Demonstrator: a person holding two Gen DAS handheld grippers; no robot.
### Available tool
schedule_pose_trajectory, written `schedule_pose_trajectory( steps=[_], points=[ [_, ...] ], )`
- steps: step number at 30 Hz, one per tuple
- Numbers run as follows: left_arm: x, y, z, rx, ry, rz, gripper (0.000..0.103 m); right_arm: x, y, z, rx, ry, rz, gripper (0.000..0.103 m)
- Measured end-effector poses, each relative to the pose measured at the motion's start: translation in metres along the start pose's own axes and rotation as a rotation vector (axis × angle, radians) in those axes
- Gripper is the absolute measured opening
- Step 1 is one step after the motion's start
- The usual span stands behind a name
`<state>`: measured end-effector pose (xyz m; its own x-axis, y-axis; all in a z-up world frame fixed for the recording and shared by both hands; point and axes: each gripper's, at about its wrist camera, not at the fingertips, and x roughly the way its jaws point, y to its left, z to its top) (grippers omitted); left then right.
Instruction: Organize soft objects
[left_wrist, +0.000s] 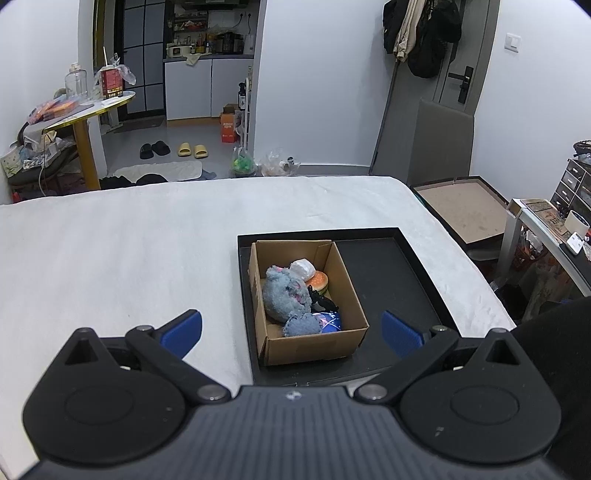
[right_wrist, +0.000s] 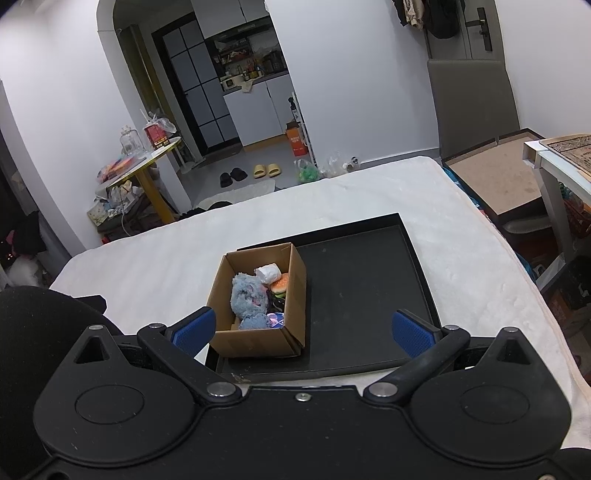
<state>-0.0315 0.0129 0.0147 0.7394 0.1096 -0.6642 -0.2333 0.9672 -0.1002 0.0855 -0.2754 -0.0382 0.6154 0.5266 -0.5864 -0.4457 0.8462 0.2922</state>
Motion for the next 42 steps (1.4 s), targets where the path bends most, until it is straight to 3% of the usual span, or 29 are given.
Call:
schedule_pose_trajectory(
  steps=[42],
  points=[
    [-0.0035, -0.0051, -0.0016, 0.019, -0.007, 0.020, 0.102, 0.0005, -0.0023, 0.0003, 0.009, 0.013, 0.000, 0.103]
  ],
)
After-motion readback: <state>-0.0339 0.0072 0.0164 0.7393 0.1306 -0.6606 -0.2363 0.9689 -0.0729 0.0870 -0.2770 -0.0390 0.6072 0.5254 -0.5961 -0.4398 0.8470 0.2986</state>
